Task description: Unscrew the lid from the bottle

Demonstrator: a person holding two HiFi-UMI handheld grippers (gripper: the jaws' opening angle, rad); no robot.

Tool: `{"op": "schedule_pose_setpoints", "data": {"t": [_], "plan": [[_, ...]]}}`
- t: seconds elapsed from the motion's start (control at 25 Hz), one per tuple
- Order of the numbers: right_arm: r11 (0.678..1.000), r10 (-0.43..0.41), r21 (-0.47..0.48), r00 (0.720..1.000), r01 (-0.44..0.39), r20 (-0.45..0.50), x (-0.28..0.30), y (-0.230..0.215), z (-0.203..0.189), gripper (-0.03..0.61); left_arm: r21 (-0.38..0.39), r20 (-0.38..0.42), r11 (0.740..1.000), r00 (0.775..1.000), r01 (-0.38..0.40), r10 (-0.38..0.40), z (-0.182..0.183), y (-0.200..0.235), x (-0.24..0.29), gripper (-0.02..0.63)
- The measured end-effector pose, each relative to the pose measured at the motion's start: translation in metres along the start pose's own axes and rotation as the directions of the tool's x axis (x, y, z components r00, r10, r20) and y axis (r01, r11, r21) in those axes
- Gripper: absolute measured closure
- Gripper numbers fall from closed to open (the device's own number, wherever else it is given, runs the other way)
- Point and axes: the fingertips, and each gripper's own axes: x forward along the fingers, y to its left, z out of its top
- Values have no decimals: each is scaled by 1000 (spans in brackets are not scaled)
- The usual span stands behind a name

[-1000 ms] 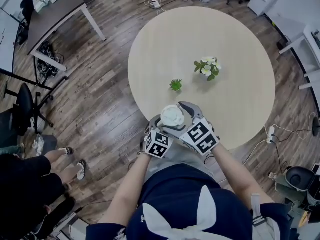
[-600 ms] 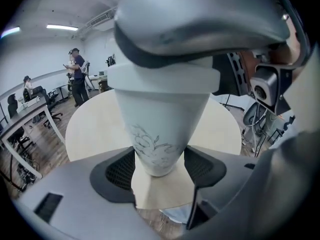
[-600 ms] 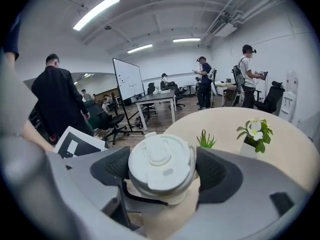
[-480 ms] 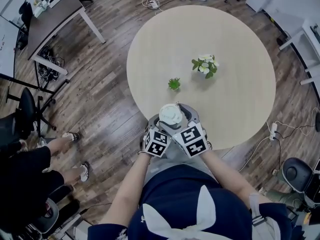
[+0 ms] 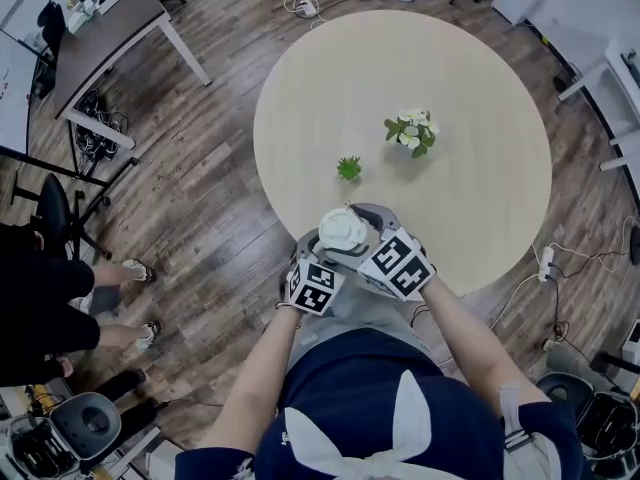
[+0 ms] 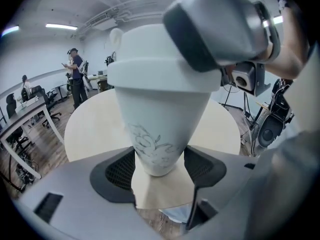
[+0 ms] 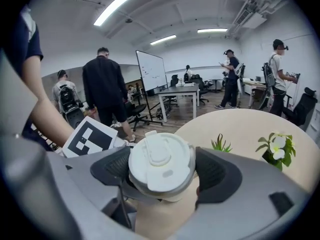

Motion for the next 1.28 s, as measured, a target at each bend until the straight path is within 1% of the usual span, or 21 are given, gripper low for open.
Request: {"op": "schedule_pose_setpoints", "data": {"t": [0.16, 0.32, 0.44, 0.52, 0.6, 0.68, 0.84, 0.96, 1.12, 1.28], "plan": [[988, 118, -89, 991, -124, -69, 3, 4, 1, 170, -1, 3, 1000, 1000, 4, -4, -1, 2, -2, 296], [959, 223, -148, 965, -243, -139, -3, 6, -3, 170, -5, 0, 1000, 1000, 9, -9, 2, -4, -1, 296], [938, 271, -173, 947, -300, -171, -4, 7, -2, 169, -5, 2, 1000, 1000, 12, -12, 4, -3, -1, 296], [935, 280, -175, 944, -310, -176, -4, 8, -2, 169, -7, 1, 1000, 1000, 14, -14, 4, -3, -1, 296], [942, 271, -155, 948, -297, -167, -4, 7, -1, 166, -8, 1, 1000, 1000, 16, -16, 4, -3, -1, 296], [958, 246, -115, 959, -263, -143, -4, 6, -1, 163, -10, 0, 1000, 1000, 17, -17, 4, -3, -1, 296], [984, 162, -70, 985, -166, -67, -6, 4, 2, 127, -10, 2, 1000, 1000, 18, -17, 4, -4, -2, 296], [996, 88, -33, 996, -89, -23, -5, 4, -2, 114, -11, 3, 1000, 1000, 18, -18, 3, -4, -2, 296], [1000, -14, 23, 999, 14, 33, -1, -1, -3, 115, -12, 4, 1000, 1000, 22, -22, 3, -3, -1, 296], [995, -72, 70, 996, 68, 44, 5, -2, -6, 123, -14, -2, 1000, 1000, 23, -23, 2, -3, 0, 296]]}}
